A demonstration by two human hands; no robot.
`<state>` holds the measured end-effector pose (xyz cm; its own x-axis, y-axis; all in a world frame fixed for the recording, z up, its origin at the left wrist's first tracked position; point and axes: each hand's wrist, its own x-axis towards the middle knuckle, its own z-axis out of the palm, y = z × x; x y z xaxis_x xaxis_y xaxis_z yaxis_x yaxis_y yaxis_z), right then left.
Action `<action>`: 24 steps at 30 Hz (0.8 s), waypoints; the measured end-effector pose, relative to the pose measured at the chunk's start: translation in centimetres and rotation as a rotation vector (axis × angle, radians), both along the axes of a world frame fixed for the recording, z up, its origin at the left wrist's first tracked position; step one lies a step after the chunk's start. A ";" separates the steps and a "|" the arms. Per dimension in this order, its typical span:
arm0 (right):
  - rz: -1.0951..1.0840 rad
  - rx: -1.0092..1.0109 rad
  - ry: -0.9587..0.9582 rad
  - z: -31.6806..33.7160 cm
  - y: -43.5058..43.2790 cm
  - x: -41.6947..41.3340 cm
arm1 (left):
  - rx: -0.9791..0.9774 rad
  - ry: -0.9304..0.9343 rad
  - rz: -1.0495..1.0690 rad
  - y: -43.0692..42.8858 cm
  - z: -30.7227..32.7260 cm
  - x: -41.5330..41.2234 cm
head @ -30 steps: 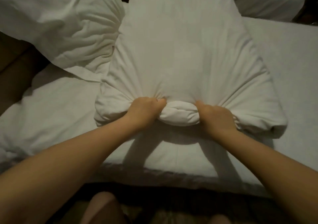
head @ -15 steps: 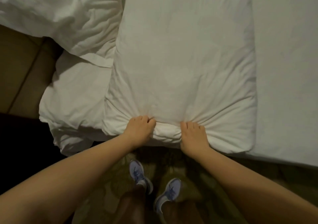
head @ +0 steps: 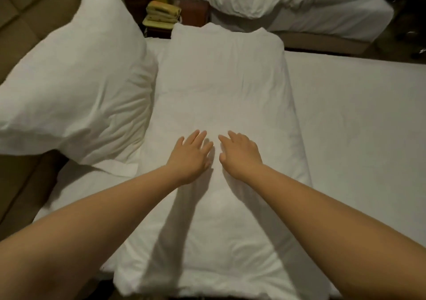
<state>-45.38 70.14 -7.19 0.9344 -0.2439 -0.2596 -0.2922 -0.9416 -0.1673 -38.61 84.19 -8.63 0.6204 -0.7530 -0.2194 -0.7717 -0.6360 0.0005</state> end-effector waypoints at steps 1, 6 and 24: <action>-0.047 -0.001 0.016 -0.9 -0.6 1.4 | -0.027 -0.017 -0.003 -0.8 -0.9 1.6; -0.183 -0.030 0.052 -5.3 -4.5 6.6 | -0.111 -0.020 0.069 -4.9 -4.7 10.0; -0.403 -0.064 -0.077 -6.7 -21.2 32.8 | -0.723 0.483 1.101 -14.6 -6.7 42.8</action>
